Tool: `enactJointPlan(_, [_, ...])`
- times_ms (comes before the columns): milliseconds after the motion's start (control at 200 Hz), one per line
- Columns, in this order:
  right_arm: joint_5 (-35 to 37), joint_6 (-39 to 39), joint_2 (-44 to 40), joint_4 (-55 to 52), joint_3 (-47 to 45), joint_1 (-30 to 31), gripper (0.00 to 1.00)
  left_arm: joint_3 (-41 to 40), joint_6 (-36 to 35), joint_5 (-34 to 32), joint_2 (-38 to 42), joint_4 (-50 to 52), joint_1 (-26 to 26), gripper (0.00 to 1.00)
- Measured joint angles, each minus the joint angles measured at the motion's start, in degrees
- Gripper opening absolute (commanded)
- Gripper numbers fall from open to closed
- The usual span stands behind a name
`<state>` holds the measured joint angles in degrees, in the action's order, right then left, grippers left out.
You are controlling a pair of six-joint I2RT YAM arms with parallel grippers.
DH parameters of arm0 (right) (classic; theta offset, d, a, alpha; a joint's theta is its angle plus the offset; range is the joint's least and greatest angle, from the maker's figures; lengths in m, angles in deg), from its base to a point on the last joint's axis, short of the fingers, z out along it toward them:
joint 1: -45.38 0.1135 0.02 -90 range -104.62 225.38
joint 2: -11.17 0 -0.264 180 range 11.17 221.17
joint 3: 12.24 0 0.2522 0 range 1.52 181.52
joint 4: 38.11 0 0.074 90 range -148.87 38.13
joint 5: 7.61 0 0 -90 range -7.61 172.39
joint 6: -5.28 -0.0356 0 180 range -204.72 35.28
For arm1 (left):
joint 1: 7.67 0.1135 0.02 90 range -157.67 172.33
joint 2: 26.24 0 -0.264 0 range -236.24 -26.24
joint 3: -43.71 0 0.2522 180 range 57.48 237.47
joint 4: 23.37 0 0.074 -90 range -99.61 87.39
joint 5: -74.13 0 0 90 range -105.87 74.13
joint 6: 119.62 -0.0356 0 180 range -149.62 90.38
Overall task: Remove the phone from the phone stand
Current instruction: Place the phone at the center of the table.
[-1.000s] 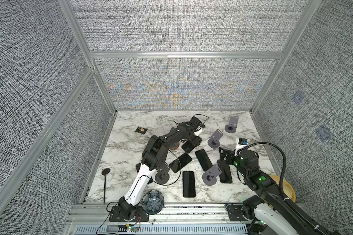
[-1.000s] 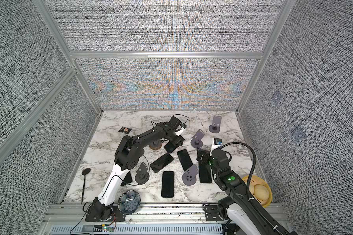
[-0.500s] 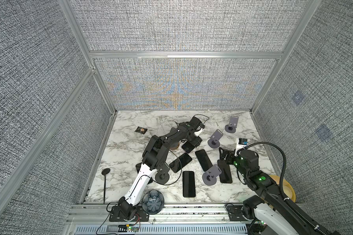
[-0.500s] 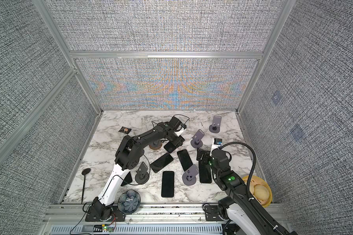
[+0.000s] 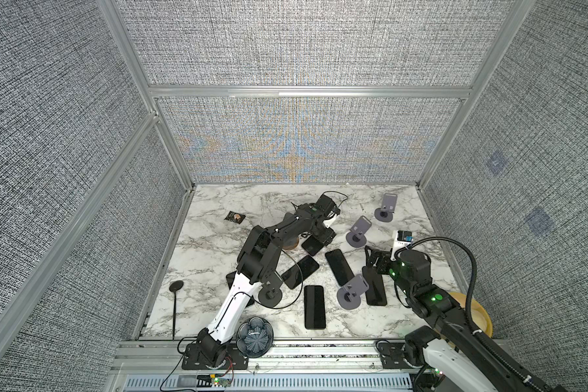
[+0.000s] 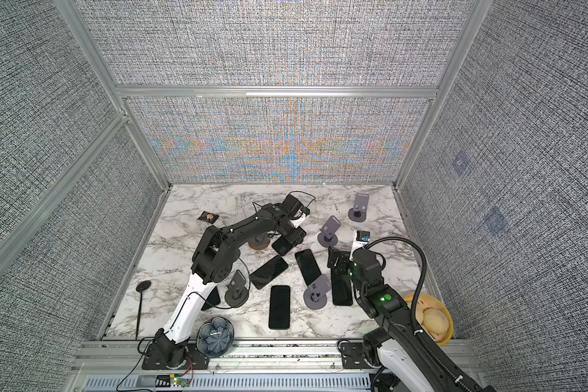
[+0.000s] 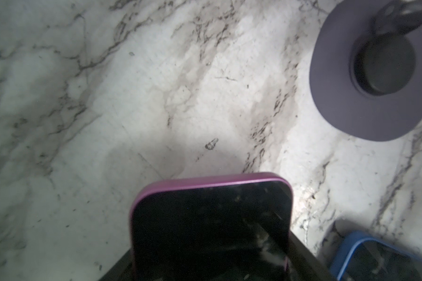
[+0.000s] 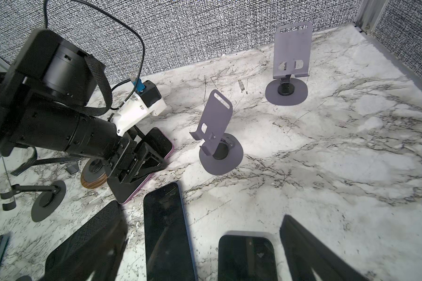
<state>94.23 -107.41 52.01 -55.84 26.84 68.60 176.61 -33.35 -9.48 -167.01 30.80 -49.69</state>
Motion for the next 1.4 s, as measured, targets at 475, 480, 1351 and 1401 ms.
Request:
enactJointPlan(475, [0.11,0.02,0.13,0.0,0.0,0.0,0.99,0.0,0.33,-0.39,-0.04,0.17,0.0,0.75])
enactJointPlan(480, [0.11,0.02,0.13,0.0,0.0,0.0,0.99,0.0,0.33,-0.42,-0.04,0.17,0.0,0.75])
enactJointPlan(1351, [0.37,0.66,-2.32,-0.07,-0.22,0.02,0.99,0.0,0.33,-1.51,-0.07,0.22,0.0,0.77])
enactJointPlan(1401, [0.55,0.7,-2.1,-0.04,-0.22,0.0,0.99,0.0,0.33,-1.53,0.0,0.22,0.0,0.77])
